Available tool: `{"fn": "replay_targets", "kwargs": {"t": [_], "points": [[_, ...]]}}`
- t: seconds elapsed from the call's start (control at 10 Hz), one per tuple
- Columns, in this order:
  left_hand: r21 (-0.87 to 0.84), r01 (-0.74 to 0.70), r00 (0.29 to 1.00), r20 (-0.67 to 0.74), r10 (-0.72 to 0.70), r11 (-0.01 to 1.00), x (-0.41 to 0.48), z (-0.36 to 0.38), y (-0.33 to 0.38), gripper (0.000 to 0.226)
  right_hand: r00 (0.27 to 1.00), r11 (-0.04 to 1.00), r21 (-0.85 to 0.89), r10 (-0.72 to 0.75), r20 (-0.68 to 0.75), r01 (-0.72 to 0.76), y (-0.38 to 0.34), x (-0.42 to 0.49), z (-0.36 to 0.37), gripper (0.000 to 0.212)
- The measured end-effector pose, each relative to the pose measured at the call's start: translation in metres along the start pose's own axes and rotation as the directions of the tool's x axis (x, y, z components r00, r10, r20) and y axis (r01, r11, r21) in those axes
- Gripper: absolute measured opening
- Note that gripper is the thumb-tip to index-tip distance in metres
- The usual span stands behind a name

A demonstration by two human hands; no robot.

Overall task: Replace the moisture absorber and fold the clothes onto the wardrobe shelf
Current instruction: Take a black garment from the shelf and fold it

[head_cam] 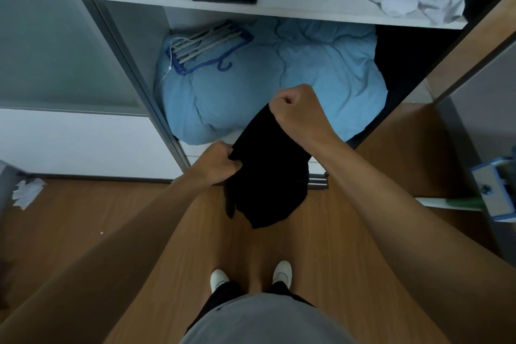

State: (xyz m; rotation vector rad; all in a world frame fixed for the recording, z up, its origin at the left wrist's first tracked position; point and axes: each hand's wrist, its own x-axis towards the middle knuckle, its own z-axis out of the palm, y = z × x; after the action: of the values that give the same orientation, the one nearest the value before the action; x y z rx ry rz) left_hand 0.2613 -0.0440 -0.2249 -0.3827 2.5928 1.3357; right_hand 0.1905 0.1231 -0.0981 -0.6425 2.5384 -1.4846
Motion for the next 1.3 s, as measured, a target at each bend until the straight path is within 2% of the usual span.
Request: {"fn": "replay_targets", "kwargs": {"t": [0.1, 0.2, 0.3, 0.4, 0.5, 0.6, 0.7, 0.8, 0.9, 1.0, 1.1, 1.2, 1.3], "points": [[0.029, 0.032, 0.999, 0.038, -0.033, 0.999, 0.004, 0.01, -0.012, 0.047, 0.989, 0.98, -0.188, -0.041, 0.14, 0.067, -0.005, 0.002, 0.0, 0.027], [0.052, 0.022, 0.996, 0.083, -0.026, 0.998, 0.009, 0.022, -0.017, 0.039, 0.973, 0.961, -0.256, -0.048, 0.228, 0.107, -0.009, 0.0, 0.0, 0.015], [0.041, 0.043, 0.99, 0.135, -0.048, 0.998, 0.012, 0.035, -0.025, 0.027, 0.96, 0.95, -0.274, -0.073, 0.269, 0.149, -0.013, -0.002, -0.001, 0.013], [0.026, 0.117, 0.979, 0.166, -0.12, 0.993, 0.009, 0.042, -0.035, 0.012, 0.93, 0.923, -0.311, -0.112, 0.349, 0.228, -0.015, -0.001, -0.001, 0.015], [0.037, 0.122, 0.979, 0.163, -0.127, 0.992, 0.006, 0.045, -0.044, 0.035, 0.904, 0.923, -0.282, -0.133, 0.407, 0.263, -0.019, -0.001, -0.001, 0.046], [0.0, 0.14, 0.982, 0.129, -0.139, 0.99, 0.003, 0.048, -0.059, 0.021, 0.875, 0.919, -0.28, -0.121, 0.468, 0.277, -0.019, -0.003, -0.004, 0.059], [0.02, 0.192, 0.981, 0.024, -0.192, 0.981, -0.001, 0.036, -0.079, 0.037, 0.85, 0.877, -0.362, -0.092, 0.518, 0.315, -0.009, -0.004, -0.005, 0.052], [0.137, 0.198, 0.972, -0.154, -0.176, 0.971, -0.008, 0.015, -0.104, 0.048, 0.827, 0.805, -0.484, -0.013, 0.562, 0.342, 0.002, -0.005, -0.003, 0.039], [0.186, 0.193, 0.969, -0.19, -0.158, 0.963, -0.017, 0.0, -0.12, 0.035, 0.822, 0.777, -0.529, 0.025, 0.569, 0.342, 0.003, -0.005, -0.001, 0.024], [0.24, 0.219, 0.973, -0.125, -0.194, 0.946, -0.028, -0.005, -0.136, 0.026, 0.839, 0.777, -0.517, -0.027, 0.543, 0.359, 0.0, -0.004, 0.006, 0.024], [0.201, 0.252, 0.949, -0.242, -0.201, 0.947, -0.03, -0.01, -0.15, 0.023, 0.849, 0.75, -0.561, -0.002, 0.528, 0.35, -0.003, 0.0, 0.011, 0.033], [0.185, 0.278, 0.914, -0.351, -0.201, 0.942, -0.029, -0.016, -0.149, 0.014, 0.854, 0.659, -0.706, 0.184, 0.487, 0.26, 0.004, 0.005, 0.009, 0.029], [0.059, 0.262, 0.899, -0.377, -0.221, 0.963, -0.026, -0.022, -0.147, 0.024, 0.882, 0.602, -0.779, 0.256, 0.396, 0.175, 0.01, 0.007, 0.007, 0.021]]}}
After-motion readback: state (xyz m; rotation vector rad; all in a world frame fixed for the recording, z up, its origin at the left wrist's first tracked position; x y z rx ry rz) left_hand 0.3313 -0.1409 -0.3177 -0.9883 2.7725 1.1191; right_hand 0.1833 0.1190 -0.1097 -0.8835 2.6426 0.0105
